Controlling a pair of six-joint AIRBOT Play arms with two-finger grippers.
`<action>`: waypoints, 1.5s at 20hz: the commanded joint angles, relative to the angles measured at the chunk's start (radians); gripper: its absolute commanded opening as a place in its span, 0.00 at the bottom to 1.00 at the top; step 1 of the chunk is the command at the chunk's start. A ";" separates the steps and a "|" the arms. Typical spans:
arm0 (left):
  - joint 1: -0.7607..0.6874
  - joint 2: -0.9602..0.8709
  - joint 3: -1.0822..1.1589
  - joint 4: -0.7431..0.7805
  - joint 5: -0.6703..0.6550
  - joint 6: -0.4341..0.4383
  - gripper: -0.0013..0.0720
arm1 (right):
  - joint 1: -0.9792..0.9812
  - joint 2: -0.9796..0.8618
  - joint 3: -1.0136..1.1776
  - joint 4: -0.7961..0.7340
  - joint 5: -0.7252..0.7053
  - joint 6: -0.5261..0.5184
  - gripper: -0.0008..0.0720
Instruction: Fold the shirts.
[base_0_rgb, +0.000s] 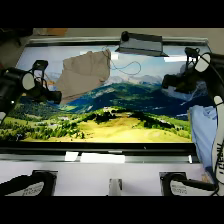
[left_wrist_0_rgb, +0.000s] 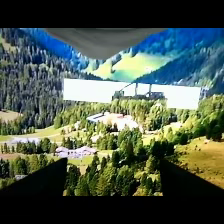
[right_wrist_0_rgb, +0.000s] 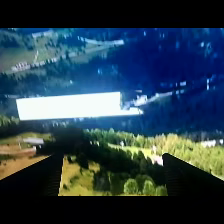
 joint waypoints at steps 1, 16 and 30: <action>0.000 -0.015 0.000 -0.106 0.153 -0.003 0.94 | 0.001 0.000 0.000 0.016 -0.217 0.002 0.94; 0.369 -0.369 0.014 -0.558 0.241 -0.149 0.95 | 0.001 -0.001 0.000 0.270 0.098 -0.029 0.94; 0.368 -0.465 0.014 -0.737 0.555 -0.079 0.51 | 0.001 -0.001 0.000 0.328 0.143 0.002 0.94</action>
